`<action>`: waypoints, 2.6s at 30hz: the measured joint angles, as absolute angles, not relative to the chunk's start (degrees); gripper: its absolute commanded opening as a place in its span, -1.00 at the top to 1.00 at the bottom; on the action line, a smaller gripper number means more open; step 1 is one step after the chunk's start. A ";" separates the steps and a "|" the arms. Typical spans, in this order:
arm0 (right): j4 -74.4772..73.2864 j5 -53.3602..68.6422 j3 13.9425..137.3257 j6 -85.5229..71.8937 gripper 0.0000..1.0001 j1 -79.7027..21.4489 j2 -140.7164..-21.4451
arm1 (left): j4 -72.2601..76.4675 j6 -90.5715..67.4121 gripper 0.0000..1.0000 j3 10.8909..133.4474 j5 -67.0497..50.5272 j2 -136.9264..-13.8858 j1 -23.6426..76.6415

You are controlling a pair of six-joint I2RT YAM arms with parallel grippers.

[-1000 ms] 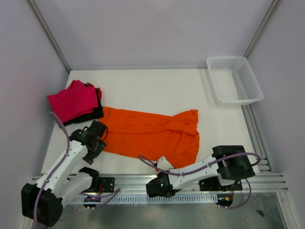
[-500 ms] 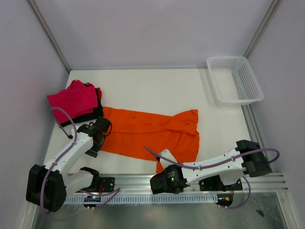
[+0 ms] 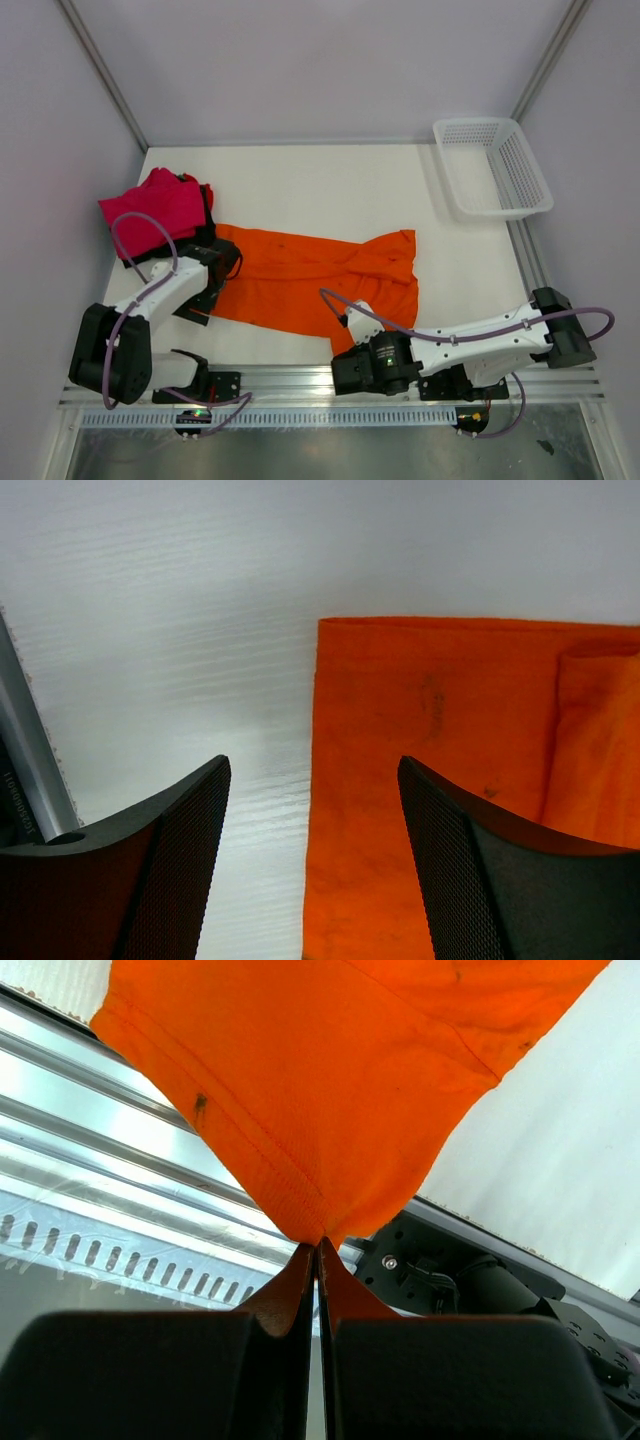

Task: Fold and stack the t-shirts
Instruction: Grap the side of the flattened tshirt closest away from the robot with both arms

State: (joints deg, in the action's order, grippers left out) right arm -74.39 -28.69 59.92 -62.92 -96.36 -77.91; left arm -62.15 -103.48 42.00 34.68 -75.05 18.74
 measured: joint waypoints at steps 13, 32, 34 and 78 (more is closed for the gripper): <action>-76.40 -28.69 57.84 -65.04 0.94 -96.36 -73.41 | -65.67 -109.16 -0.42 41.82 39.59 -77.08 18.74; -76.51 -28.73 57.84 -66.06 0.94 -96.36 -72.99 | -55.51 -107.90 -0.09 40.07 41.91 -85.25 18.76; -76.53 -28.73 57.84 -66.19 0.94 -96.36 -72.99 | -55.11 -107.77 0.07 40.07 42.33 -85.43 18.76; -77.65 -49.17 74.81 -53.10 0.94 -70.61 -69.36 | -56.45 -82.81 0.93 60.23 41.82 -83.72 18.74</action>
State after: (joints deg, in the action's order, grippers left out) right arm -77.65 -49.17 74.81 -53.10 -70.61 -69.36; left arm -56.45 -82.81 60.23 41.82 -83.72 18.74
